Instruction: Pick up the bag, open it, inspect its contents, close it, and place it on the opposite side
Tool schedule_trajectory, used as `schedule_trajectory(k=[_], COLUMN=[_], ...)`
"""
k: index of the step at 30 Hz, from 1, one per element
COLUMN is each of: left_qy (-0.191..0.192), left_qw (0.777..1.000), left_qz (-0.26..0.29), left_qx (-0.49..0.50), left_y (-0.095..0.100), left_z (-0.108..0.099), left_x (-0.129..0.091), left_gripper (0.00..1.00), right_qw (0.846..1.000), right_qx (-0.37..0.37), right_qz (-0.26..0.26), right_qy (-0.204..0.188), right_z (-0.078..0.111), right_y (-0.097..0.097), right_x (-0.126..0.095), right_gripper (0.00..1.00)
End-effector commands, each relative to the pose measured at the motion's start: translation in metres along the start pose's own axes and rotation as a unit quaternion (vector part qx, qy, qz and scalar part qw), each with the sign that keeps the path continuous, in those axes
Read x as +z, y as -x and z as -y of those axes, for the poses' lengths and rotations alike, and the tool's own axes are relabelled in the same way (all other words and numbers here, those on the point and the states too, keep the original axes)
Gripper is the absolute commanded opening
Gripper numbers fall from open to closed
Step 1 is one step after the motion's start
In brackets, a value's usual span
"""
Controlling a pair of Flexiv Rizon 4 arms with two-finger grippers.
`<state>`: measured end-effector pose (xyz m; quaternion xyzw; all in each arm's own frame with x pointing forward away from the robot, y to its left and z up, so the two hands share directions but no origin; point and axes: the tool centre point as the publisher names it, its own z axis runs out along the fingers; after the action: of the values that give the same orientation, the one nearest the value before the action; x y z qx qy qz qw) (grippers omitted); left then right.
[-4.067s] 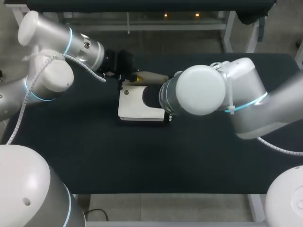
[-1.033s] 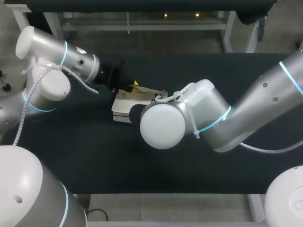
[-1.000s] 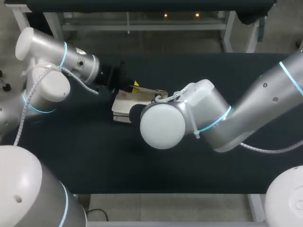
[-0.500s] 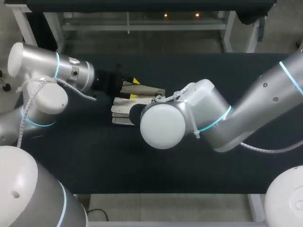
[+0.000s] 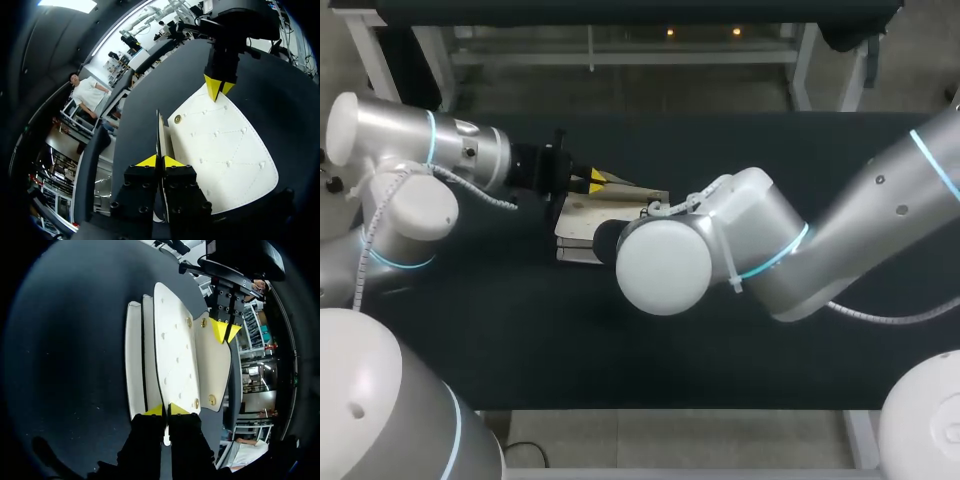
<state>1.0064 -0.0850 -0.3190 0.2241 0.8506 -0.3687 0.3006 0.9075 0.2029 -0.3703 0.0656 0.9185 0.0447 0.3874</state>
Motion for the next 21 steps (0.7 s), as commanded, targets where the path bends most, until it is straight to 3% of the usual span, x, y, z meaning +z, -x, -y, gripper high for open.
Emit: schedule_trajectory(k=[1, 14, 21], left_qy=[-0.001, -0.003, -0.001], left_qw=[1.0, 0.998, 0.998], left_qz=[0.005, 0.015, 0.019], left_qx=[0.004, 0.054, 0.055], left_y=[-0.003, -0.046, -0.056], left_z=[-0.001, 0.013, 0.007], left_x=[0.001, 0.002, 0.001], left_gripper=[0.0, 0.0, 0.0], right_qw=[1.0, 1.0, 1.0], right_qx=[0.0, 0.0, 0.0], right_qz=[0.0, 0.0, 0.0], right_qy=[0.001, 0.001, 0.001], right_z=[0.001, 0.001, 0.001], right_y=[-0.001, -0.001, -0.001], right_x=[0.001, 0.001, 0.001], right_gripper=[0.0, 0.0, 0.0])
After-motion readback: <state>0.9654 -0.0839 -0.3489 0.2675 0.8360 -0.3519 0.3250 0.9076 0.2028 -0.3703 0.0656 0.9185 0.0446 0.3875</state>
